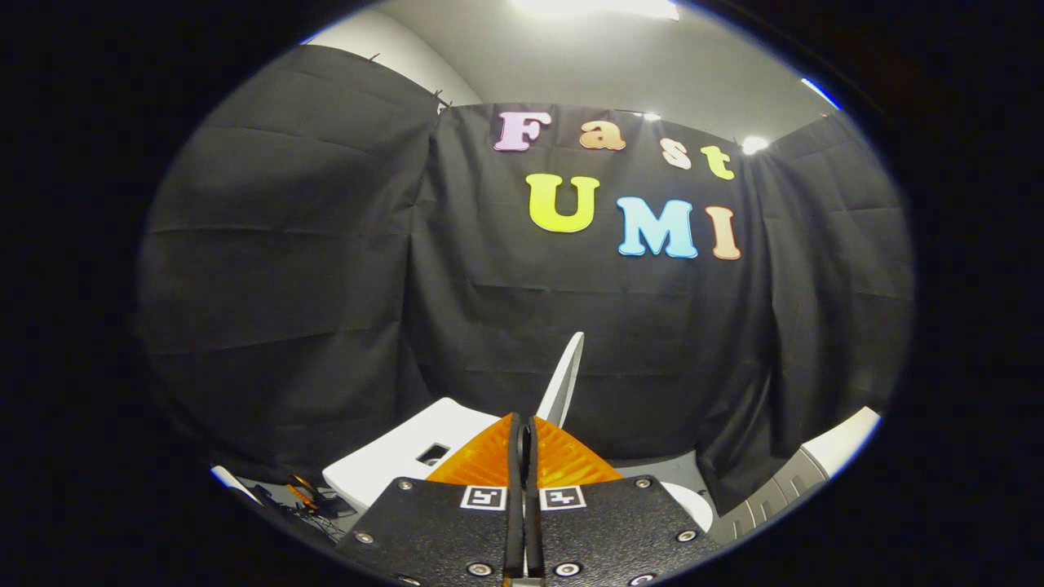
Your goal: Open the toilet lid.
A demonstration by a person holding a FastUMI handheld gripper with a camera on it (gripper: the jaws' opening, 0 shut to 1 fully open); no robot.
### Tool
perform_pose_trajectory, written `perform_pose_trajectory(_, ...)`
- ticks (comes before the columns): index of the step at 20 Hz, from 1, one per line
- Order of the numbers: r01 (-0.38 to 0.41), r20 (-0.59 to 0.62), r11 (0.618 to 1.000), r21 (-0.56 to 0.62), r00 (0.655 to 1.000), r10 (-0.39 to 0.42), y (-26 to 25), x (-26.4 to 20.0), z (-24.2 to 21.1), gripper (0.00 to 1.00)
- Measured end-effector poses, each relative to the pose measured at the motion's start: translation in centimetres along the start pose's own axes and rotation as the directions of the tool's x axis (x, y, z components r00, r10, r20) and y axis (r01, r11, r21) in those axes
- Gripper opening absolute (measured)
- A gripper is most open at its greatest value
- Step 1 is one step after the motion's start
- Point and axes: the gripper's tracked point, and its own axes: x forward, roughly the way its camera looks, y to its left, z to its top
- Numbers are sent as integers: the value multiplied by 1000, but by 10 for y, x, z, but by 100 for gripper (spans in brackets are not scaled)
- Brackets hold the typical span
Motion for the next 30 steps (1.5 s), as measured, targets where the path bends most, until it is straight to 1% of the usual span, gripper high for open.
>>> perform_pose_trajectory(5,-44,5,999,-29,999,45,37,11,3,1)
perform_pose_trajectory(11,-103,3,992,67,995,103,72,21,-1,1)
perform_pose_trajectory(15,-148,3,986,71,989,148,99,29,-2,1)
perform_pose_trajectory(18,-166,-3,984,70,986,167,111,32,-4,1)
perform_pose_trajectory(21,-173,-4,982,82,985,174,118,34,-7,4)
perform_pose_trajectory(26,-171,-9,984,55,985,172,112,30,-3,5)
perform_pose_trajectory(28,-192,-9,979,74,981,193,111,28,-4,11)
perform_pose_trajectory(29,-223,-4,969,104,975,224,114,26,-4,22)
perform_pose_trajectory(30,-238,14,962,134,971,238,113,19,2,32)
